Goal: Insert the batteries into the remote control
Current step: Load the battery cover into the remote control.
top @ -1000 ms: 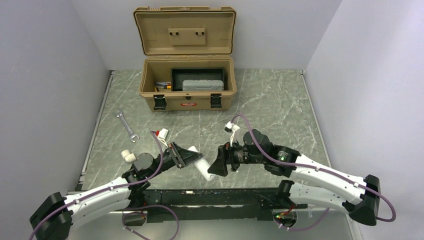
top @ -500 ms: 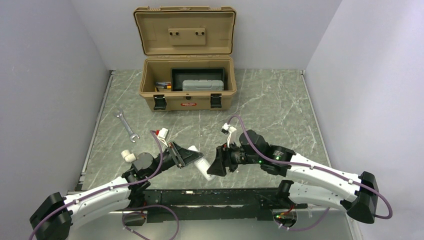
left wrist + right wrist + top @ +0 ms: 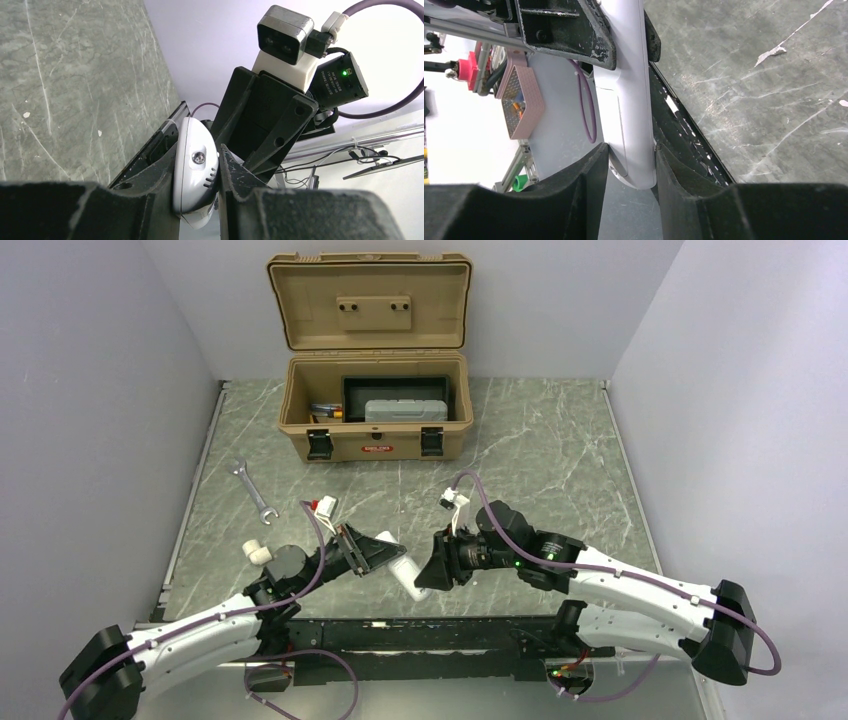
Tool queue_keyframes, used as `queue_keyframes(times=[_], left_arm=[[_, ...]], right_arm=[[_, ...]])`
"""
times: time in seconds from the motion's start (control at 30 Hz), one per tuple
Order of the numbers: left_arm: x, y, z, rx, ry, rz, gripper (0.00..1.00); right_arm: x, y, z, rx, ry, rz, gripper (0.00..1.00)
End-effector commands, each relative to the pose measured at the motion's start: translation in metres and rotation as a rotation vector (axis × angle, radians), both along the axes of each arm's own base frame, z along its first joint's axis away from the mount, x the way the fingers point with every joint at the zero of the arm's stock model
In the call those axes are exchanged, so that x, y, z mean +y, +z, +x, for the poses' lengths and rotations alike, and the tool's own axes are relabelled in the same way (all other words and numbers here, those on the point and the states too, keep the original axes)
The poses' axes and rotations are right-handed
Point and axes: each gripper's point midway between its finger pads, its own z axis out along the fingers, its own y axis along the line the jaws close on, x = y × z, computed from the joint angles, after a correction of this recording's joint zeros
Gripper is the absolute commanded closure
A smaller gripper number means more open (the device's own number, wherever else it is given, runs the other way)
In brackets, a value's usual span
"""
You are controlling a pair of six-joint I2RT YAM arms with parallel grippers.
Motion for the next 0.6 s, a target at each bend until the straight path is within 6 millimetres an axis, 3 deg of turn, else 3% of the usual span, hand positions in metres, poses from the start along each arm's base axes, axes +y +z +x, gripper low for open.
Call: queue_keyframes(times=[0.0,0.23,0.4,0.57], left_arm=[[0.002,0.04,-0.002,-0.081,0.001,-0.095,1.0],[0.003,0.038,-0.001,-0.08,0.007,-0.095,1.0],[0.004,0.037,-0.002,-0.08,0.007,-0.094,1.0],[0.004,0.038,-0.002,-0.084,0.005,-0.098,1.0]], right_arm=[[0.005,0.007,0.003,-0.011,0.002,0.03,0.6],[0.003,0.006,0.005,-0.014,-0.015,0.026,0.65],[0.002,0.014,0.005,-0.02,-0.022,0.066,0.3],[-0.003,0.018,0.009,0.0,-0.043,0.121,0.25]])
